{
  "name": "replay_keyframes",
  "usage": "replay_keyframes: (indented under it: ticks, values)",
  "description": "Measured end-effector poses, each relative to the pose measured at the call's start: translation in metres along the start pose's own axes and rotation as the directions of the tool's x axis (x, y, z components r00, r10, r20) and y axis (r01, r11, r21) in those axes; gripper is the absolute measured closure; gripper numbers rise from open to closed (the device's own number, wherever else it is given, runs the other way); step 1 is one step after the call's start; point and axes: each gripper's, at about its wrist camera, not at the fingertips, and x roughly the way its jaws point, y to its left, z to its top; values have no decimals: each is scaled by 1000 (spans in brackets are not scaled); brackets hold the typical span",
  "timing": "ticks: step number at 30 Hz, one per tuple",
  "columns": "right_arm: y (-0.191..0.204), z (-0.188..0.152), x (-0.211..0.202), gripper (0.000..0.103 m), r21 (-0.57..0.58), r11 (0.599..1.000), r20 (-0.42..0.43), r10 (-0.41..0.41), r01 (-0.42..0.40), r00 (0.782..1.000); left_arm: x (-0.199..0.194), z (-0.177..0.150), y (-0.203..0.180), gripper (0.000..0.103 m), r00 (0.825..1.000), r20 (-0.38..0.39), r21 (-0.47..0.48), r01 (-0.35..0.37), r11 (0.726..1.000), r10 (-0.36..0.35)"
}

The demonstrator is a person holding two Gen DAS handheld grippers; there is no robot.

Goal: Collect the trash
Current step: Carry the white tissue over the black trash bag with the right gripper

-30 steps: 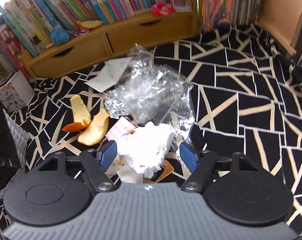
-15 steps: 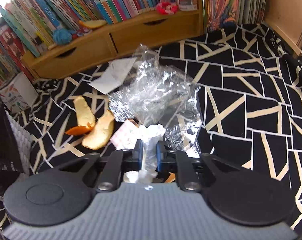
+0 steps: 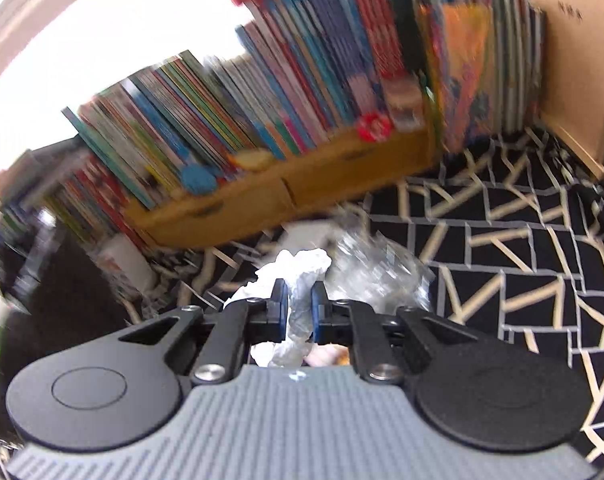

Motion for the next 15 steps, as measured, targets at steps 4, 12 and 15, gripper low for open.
replay_keyframes:
  ticks: [4,12,15]
  values:
    - [30,17,-19,88,-10,995,37,104,-104,994,1,0,0,37,1000,-2,3,7,1000,-7]
    - [122,35,-40,86,-89,936,41,344,-339,938,0,0,1,37,1000,5,-12,12,1000,-12]
    - [161,37,-39,81,-164,917,29,374,-364,927,0,0,3,36,1000,1,-15,21,1000,-21]
